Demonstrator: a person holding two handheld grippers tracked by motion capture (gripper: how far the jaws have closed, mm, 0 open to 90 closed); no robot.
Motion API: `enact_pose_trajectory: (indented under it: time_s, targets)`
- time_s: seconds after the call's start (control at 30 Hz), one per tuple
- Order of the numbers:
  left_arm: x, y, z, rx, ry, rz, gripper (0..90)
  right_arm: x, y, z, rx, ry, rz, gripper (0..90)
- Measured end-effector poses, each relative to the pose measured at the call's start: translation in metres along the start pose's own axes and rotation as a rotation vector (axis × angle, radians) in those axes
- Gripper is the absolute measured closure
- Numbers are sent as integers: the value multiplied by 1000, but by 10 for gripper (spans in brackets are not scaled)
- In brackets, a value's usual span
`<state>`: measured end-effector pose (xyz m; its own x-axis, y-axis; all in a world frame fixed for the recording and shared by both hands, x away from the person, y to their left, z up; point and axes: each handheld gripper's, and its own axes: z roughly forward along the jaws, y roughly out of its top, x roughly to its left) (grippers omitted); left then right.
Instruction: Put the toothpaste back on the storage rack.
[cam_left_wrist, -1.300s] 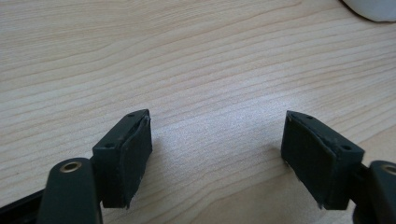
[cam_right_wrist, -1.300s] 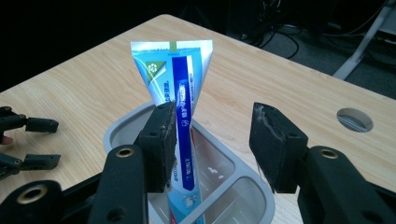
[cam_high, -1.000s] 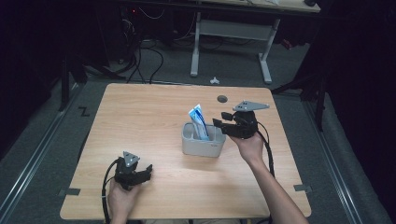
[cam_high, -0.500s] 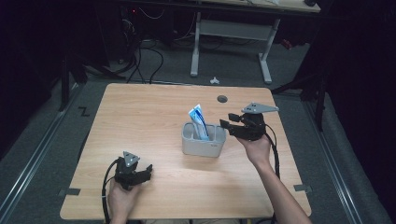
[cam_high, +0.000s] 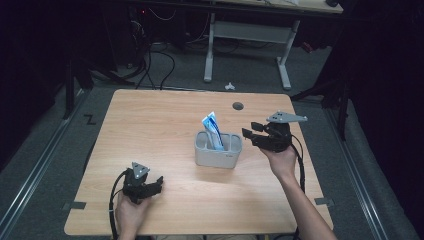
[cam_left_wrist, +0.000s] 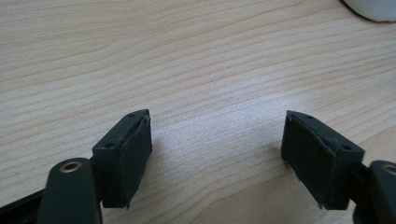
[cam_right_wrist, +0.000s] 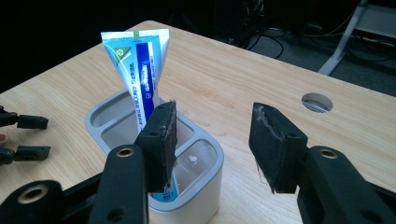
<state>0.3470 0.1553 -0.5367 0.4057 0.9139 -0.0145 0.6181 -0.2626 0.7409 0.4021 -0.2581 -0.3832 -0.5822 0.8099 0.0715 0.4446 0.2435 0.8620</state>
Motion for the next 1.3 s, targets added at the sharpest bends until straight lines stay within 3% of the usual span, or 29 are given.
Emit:
enact_pose_trajectory:
  time_s: [1.3]
  targets:
    - [0,0,0,0,0,0,251,-22,-17,-39,-57,-24,52,516]
